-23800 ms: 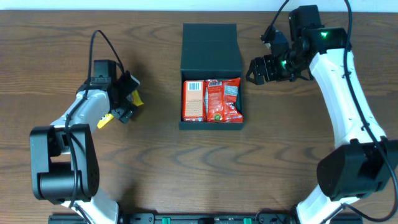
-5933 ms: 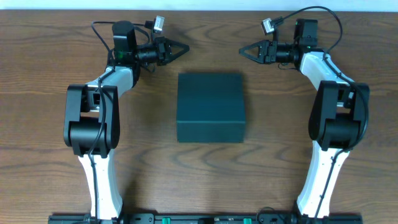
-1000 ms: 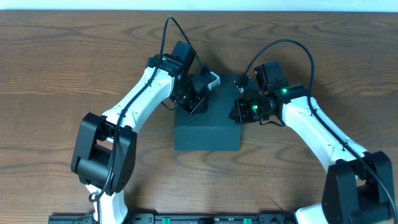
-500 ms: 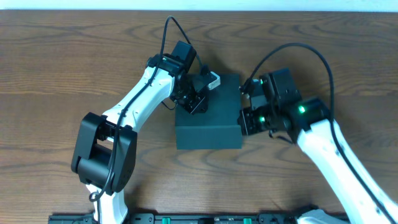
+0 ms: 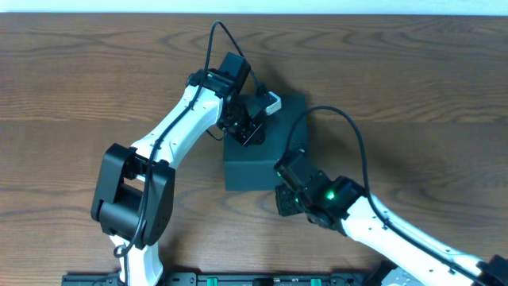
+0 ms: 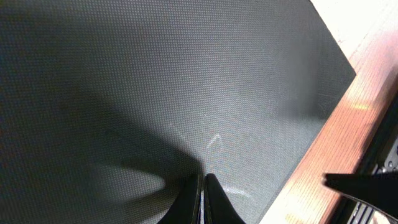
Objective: Pack container
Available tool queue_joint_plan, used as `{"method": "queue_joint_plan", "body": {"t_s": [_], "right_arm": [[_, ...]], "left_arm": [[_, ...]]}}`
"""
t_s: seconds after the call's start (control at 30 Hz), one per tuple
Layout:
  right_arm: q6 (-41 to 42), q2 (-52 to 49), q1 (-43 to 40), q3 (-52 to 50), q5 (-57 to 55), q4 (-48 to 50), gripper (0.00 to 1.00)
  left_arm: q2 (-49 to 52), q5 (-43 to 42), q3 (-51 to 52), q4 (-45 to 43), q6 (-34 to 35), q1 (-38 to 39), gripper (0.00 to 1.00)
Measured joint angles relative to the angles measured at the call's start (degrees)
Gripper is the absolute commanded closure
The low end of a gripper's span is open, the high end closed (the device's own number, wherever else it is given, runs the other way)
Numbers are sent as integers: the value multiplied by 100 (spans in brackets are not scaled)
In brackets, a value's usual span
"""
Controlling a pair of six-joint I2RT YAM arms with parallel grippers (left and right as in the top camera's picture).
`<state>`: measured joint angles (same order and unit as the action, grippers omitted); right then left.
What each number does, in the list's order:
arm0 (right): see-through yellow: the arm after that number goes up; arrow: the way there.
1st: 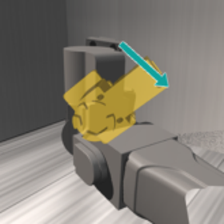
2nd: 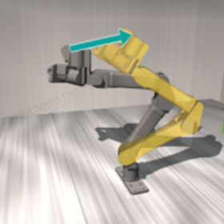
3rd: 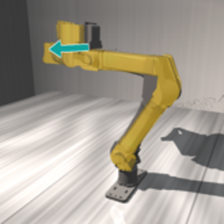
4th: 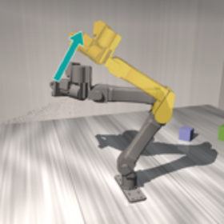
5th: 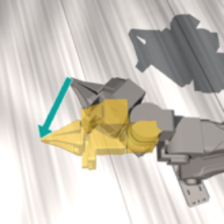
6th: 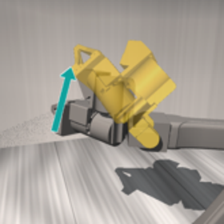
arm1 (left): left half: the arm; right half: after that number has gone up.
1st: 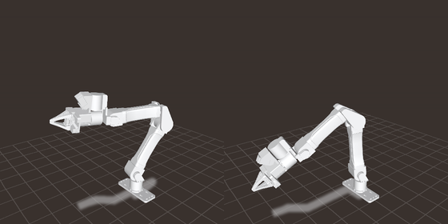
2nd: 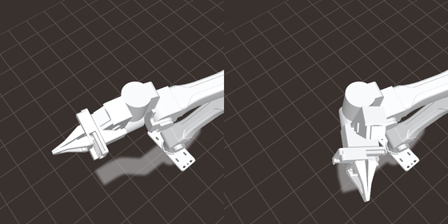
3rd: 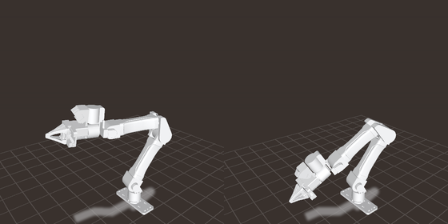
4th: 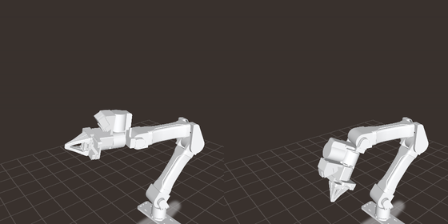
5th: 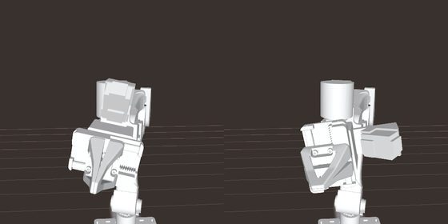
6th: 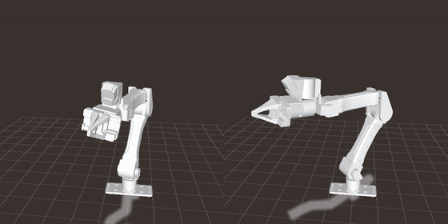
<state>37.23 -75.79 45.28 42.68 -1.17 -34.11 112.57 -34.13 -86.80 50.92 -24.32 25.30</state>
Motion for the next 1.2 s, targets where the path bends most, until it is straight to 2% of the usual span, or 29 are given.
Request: {"method": "queue_joint_plan", "body": {"t_s": [0.27,0.43,0.57,0.83,0.97,1.07,1.2], "right_arm": [[1473,-85,168,-844,-1119,1897,98],[1851,-813,168,-955,-1388,3067,98],[2085,-1270,173,-955,-1388,3477,98],[1985,-997,164,-942,-1071,3257,98],[1475,518,22,-704,-981,1956,99],[1222,1705,-256,-479,-1270,1344,98],[1001,2592,-868,-407,-1517,664,98]], "left_arm": [[4,-4,-4,9,0,0,94],[7,-42,-7,15,0,-2,94],[13,-46,-7,13,-2,-2,94],[15,-66,-7,15,-2,-2,94],[15,-144,-11,17,2,-17,94],[2,-146,-13,17,2,-15,94],[-33,-131,-48,4,9,-9,94]]}}
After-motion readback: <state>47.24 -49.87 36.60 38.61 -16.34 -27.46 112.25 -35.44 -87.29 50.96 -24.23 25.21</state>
